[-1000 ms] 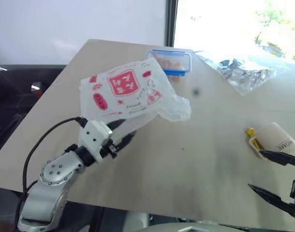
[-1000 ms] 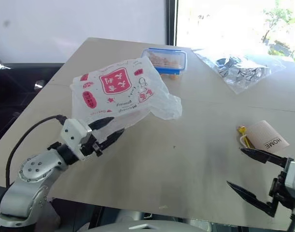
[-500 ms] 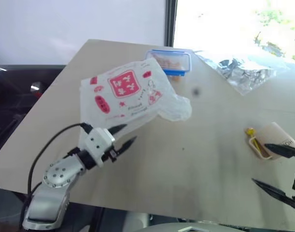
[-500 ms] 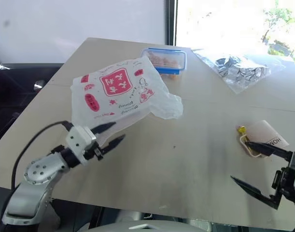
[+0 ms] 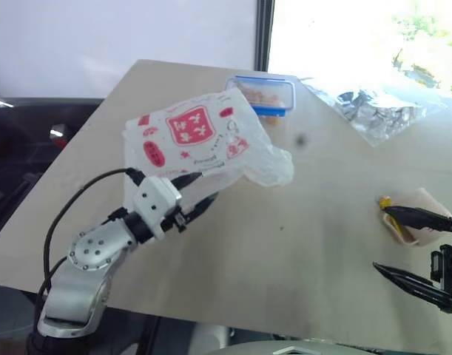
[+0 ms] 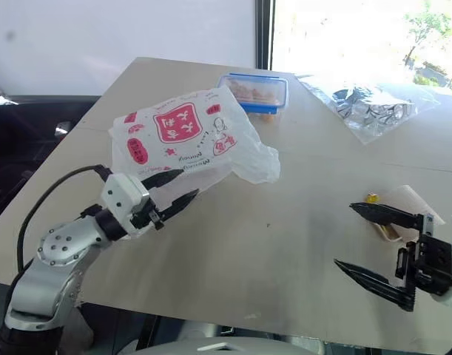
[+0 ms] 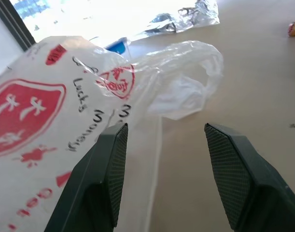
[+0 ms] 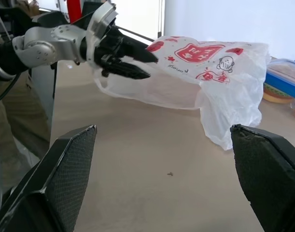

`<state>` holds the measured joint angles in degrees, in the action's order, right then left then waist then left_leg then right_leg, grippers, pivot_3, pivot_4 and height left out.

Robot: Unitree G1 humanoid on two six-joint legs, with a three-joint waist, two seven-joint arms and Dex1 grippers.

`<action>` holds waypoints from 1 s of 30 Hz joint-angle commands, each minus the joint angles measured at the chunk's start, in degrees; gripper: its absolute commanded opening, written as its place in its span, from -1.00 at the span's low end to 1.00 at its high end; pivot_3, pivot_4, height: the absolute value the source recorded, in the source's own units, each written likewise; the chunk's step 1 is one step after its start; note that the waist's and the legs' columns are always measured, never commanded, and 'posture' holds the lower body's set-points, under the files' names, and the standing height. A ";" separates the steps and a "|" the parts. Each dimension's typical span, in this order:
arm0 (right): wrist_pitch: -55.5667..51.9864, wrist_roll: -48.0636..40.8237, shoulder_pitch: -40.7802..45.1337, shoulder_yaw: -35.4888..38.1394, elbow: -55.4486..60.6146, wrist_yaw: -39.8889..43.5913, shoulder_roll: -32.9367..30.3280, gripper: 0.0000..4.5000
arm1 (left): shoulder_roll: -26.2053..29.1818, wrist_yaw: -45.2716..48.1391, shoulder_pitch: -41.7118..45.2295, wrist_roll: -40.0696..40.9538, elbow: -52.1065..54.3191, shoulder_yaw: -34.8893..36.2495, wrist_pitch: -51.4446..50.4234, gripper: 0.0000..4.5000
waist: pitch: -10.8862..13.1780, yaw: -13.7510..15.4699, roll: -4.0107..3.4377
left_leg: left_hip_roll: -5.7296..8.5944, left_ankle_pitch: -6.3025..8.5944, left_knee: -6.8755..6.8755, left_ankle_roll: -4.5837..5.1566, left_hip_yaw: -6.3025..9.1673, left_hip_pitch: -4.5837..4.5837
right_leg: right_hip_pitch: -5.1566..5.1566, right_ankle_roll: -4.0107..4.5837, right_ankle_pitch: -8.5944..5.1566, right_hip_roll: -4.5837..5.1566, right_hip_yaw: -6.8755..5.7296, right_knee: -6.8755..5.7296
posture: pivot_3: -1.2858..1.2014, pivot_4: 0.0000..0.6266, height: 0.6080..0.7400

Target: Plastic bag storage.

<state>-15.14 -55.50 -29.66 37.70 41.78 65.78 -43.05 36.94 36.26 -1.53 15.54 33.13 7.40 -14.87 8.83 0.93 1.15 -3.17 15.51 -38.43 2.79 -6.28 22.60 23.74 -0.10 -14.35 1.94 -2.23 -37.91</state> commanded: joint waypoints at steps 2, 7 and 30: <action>1.93 2.55 -0.04 -1.08 1.88 0.08 1.13 0.99 | 2.62 2.47 -2.03 -5.11 1.15 -1.32 7.28 0.17 | 0.00 -0.11 0.00 | 0.00 0.00 0.00 0.00 -0.02 0.00 | 0.00 -0.01 0.00 0.00 0.01 0.00 | 0.03 -0.52 1.00; 3.25 4.73 -0.84 -1.99 1.29 1.12 2.38 0.99 | 3.04 -0.71 -0.40 -12.15 -1.13 -1.58 10.92 0.17 | 0.00 0.13 0.02 | 0.00 0.00 0.00 0.00 -0.04 -0.01 | 0.01 0.02 0.01 0.01 0.03 0.01 | 0.03 -0.52 1.00; -15.70 27.62 4.47 -17.46 5.00 -24.46 -4.64 1.00 | -8.51 -5.55 26.27 -3.11 -7.12 1.68 -19.68 -0.97 | -0.01 -0.16 0.09 | 0.02 -0.17 -0.13 -0.28 -0.01 0.05 | 0.00 0.00 0.03 0.01 -0.01 -0.10 | 0.03 -0.52 1.00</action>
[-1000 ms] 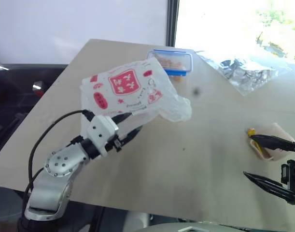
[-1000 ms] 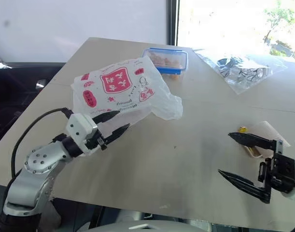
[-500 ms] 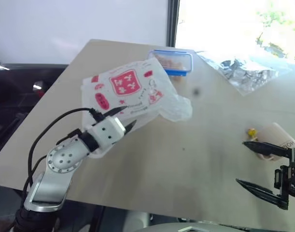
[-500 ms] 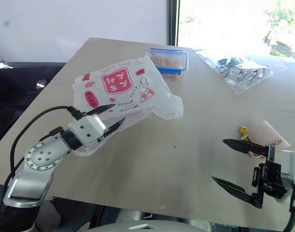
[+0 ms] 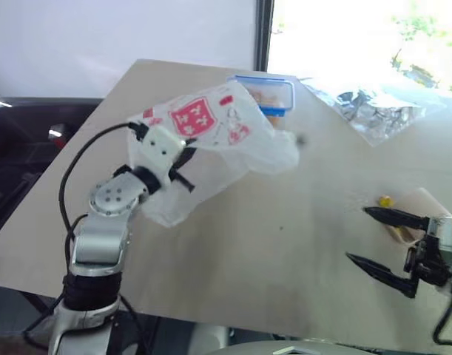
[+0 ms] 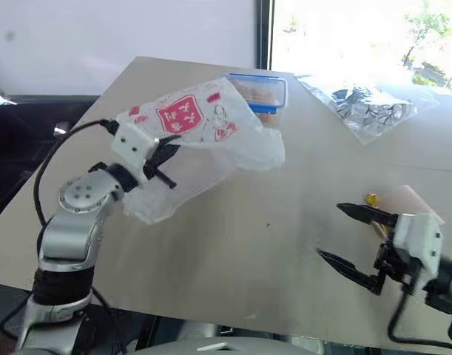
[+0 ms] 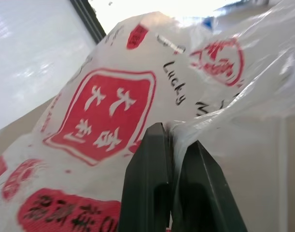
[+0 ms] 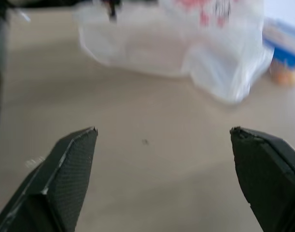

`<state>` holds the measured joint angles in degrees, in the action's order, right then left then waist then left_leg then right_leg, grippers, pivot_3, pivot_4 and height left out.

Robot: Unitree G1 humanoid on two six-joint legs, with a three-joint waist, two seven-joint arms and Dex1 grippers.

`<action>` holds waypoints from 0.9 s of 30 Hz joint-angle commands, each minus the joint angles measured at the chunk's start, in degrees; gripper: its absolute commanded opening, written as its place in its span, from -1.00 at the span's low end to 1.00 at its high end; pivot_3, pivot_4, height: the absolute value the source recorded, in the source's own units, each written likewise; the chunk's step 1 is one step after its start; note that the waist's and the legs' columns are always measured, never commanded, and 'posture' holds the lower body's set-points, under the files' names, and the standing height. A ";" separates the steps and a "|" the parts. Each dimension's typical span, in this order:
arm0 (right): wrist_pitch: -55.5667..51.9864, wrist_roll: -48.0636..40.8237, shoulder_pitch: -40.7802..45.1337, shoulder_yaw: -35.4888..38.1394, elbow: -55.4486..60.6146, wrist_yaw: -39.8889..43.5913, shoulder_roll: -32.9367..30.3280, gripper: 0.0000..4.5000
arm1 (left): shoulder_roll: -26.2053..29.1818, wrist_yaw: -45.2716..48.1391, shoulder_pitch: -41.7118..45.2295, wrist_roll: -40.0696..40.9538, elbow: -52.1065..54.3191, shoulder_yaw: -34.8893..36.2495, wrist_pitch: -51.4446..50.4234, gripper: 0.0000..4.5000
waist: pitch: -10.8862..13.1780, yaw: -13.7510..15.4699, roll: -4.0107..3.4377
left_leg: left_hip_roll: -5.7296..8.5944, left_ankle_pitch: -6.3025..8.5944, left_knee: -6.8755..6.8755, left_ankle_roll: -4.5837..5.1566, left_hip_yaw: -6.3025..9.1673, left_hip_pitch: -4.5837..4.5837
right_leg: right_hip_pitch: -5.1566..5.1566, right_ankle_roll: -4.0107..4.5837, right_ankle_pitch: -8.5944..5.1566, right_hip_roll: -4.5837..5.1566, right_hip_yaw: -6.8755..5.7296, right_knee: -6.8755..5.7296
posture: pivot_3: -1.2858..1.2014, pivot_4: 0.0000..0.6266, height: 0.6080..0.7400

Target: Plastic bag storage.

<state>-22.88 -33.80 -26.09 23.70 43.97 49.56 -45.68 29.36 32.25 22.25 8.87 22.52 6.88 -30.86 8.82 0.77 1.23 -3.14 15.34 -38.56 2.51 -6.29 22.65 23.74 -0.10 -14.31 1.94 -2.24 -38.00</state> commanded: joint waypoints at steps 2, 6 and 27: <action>-10.54 12.36 2.13 -6.28 2.61 -14.27 -2.11 1.00 | -0.86 -2.22 3.99 4.15 3.53 2.12 -5.00 -0.97 | -0.01 0.04 0.02 | 0.00 -0.01 -0.01 -0.01 0.01 0.01 | 0.00 0.01 0.00 -0.01 -0.01 -0.01 | 0.03 -0.52 1.00; -20.38 15.45 5.36 -7.08 1.39 -20.27 -1.99 1.00 | -0.87 -3.92 5.66 4.84 3.11 2.10 -6.38 -0.97 | -0.01 0.04 0.02 | 0.01 -0.02 -0.03 -0.02 0.00 0.01 | 0.00 -0.02 -0.01 -0.02 0.01 0.00 | 0.03 -0.52 1.00; -38.03 20.29 11.79 -6.09 -6.20 -24.00 -4.50 0.29 | -1.24 -5.47 6.54 4.90 4.04 -1.25 -4.90 -1.00 | -0.01 0.00 0.02 | 0.03 -0.01 -0.03 -0.02 0.01 0.03 | 0.00 -0.05 -0.02 -0.07 0.03 0.01 | 0.03 -0.52 1.00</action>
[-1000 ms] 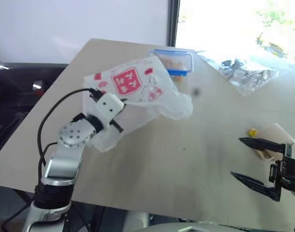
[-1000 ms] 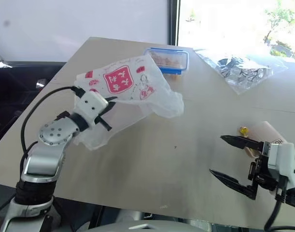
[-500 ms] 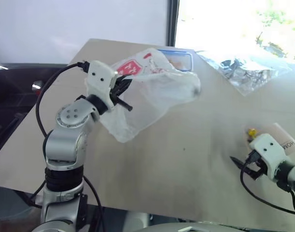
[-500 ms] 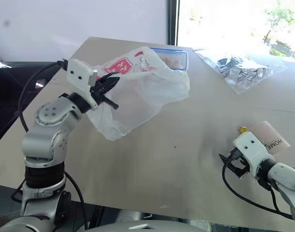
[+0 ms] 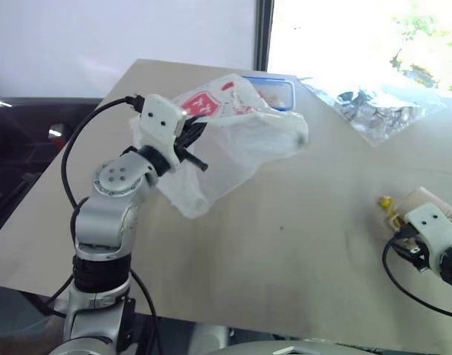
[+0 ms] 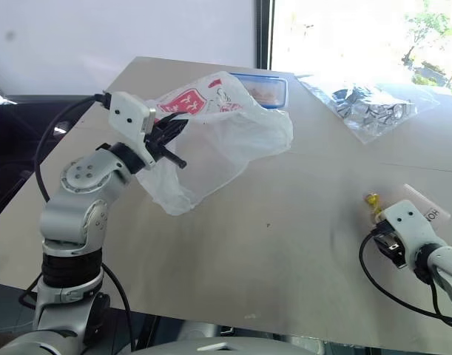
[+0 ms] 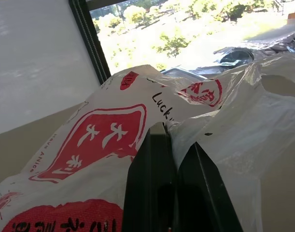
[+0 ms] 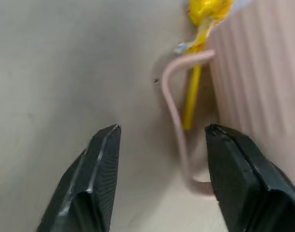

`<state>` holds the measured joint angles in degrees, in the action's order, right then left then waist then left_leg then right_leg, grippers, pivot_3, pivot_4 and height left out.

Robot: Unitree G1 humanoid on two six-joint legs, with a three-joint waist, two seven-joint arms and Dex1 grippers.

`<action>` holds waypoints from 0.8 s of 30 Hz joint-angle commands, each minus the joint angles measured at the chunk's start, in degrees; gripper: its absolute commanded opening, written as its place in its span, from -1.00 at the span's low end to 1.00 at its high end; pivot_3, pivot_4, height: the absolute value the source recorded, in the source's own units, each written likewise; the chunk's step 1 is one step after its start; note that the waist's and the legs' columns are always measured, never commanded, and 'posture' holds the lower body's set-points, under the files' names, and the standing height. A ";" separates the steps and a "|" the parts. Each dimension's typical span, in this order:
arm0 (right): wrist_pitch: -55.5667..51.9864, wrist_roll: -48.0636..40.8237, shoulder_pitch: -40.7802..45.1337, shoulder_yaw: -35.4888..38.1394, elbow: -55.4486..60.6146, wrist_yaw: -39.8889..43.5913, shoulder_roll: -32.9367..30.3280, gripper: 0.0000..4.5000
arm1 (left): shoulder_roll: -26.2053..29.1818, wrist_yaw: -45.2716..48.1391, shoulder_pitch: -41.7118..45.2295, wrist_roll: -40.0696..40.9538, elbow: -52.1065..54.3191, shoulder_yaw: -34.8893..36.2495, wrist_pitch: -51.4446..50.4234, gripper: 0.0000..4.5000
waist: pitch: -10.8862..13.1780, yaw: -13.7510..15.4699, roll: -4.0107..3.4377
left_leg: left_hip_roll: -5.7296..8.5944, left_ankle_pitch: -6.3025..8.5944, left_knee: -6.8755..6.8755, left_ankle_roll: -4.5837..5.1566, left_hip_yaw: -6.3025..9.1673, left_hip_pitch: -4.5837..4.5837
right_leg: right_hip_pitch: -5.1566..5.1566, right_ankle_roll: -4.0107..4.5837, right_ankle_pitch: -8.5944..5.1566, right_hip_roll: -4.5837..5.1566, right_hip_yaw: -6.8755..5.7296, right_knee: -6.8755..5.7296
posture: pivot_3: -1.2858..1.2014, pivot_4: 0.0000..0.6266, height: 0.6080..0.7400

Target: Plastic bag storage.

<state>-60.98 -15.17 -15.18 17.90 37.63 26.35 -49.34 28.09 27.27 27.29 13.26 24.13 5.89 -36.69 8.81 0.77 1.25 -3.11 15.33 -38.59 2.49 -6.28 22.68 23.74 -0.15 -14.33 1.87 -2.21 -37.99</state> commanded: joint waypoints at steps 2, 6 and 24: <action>0.58 2.40 1.34 -1.36 -0.59 -0.78 -1.24 0.29 | -0.11 -0.66 1.60 0.52 2.52 -0.41 0.95 -1.00 | 0.00 0.00 0.00 | 0.00 0.00 0.00 0.00 0.00 0.00 | 0.00 0.00 0.00 0.00 0.00 0.00 | 0.03 -0.52 1.00; 1.49 3.46 2.13 -2.63 -1.14 -0.25 -2.07 -0.12 | -0.18 -0.88 1.57 0.67 2.47 -0.33 1.22 -1.00 | 0.00 -0.01 0.00 | 0.00 0.00 0.00 0.00 0.01 0.01 | 0.00 0.00 0.00 0.00 0.00 0.00 | 0.03 -0.52 1.00; 2.36 -12.96 16.56 5.49 10.39 17.70 -10.21 -0.97 | -5.69 -4.69 10.34 13.80 2.07 4.44 -10.84 -1.00 | 0.01 -0.15 0.00 | -0.06 -0.01 -0.06 -0.01 0.10 0.02 | 0.00 -0.03 -0.01 -0.15 -0.01 -0.03 | 0.03 -0.52 1.00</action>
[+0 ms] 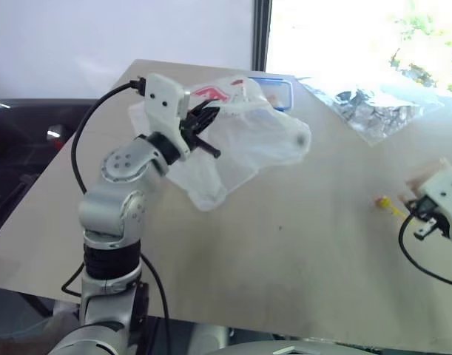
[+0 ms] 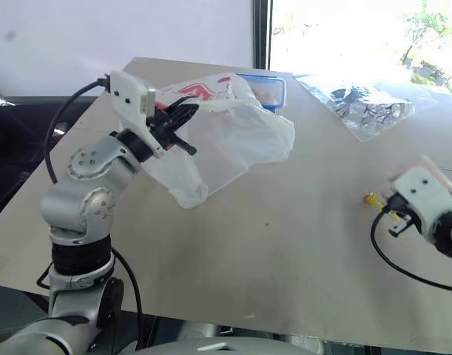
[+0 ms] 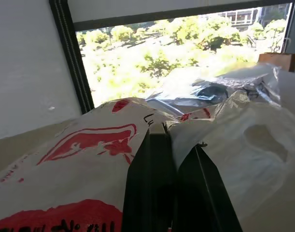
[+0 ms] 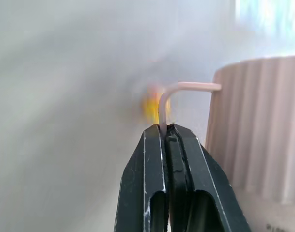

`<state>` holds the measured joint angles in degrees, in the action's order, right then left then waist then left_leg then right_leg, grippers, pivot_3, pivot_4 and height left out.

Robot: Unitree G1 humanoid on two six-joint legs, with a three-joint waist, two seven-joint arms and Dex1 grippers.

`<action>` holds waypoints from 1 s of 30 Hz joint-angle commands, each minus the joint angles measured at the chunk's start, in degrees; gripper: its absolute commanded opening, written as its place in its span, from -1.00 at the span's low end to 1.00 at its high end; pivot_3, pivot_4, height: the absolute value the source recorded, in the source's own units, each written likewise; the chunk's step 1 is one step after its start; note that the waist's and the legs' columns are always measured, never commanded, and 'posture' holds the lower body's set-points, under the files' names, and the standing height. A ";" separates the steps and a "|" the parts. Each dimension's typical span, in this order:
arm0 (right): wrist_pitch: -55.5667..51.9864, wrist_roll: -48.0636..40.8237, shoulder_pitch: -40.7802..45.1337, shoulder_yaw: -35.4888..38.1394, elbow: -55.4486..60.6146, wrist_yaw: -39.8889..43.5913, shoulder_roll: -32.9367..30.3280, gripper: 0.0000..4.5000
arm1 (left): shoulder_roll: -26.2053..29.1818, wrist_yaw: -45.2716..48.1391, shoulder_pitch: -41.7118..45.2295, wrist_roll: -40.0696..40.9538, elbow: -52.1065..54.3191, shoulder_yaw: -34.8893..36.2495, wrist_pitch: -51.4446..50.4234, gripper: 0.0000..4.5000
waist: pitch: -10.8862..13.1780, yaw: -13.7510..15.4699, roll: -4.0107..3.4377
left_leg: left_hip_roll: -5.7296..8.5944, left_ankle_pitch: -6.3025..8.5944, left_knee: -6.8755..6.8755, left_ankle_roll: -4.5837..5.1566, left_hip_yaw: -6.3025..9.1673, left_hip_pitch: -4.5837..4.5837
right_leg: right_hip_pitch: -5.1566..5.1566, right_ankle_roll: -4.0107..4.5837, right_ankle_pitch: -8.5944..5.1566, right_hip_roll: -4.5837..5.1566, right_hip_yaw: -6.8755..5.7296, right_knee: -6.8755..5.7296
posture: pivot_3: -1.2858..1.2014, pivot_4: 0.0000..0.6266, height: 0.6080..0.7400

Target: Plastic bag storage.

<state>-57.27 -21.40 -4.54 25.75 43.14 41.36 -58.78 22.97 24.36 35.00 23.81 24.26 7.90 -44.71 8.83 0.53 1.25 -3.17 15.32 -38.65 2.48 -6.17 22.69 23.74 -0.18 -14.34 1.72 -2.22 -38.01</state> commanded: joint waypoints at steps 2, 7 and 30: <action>-2.11 -9.42 14.17 -10.22 5.58 1.46 1.92 -0.97 | -0.69 -2.34 3.71 4.12 1.72 2.48 -3.89 -1.00 | 0.08 -0.32 0.09 | 0.00 -0.01 -0.01 -0.01 0.00 -0.01 | -0.01 0.03 0.01 0.00 0.03 -0.01 | 0.03 -0.52 1.00; -2.57 -8.43 29.29 -28.95 1.83 -1.39 10.15 -0.97 | -0.35 -3.27 5.15 5.95 2.24 2.23 -6.13 -1.00 | 0.11 -0.31 0.17 | 0.07 -0.01 -0.05 -0.02 0.02 0.08 | 0.00 0.17 0.10 0.11 -0.02 0.02 | 0.03 -0.52 1.00; 15.43 8.57 48.79 -48.51 -20.68 9.99 20.40 -0.97 | -1.72 -8.83 7.45 22.96 6.59 7.00 -19.88 -1.00 | 0.18 0.11 0.22 | 0.19 -0.01 -0.13 -0.02 0.27 0.28 | 0.04 0.18 0.13 0.32 -0.25 -0.10 | 0.03 -0.52 1.00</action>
<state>-41.48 -12.72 44.46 -25.53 19.33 50.99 -37.49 21.45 15.22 41.05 43.93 28.79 14.14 -63.91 9.01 0.64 1.47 -2.99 15.31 -38.79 2.45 -5.90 22.96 23.78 0.00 -14.21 2.04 -2.46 -38.14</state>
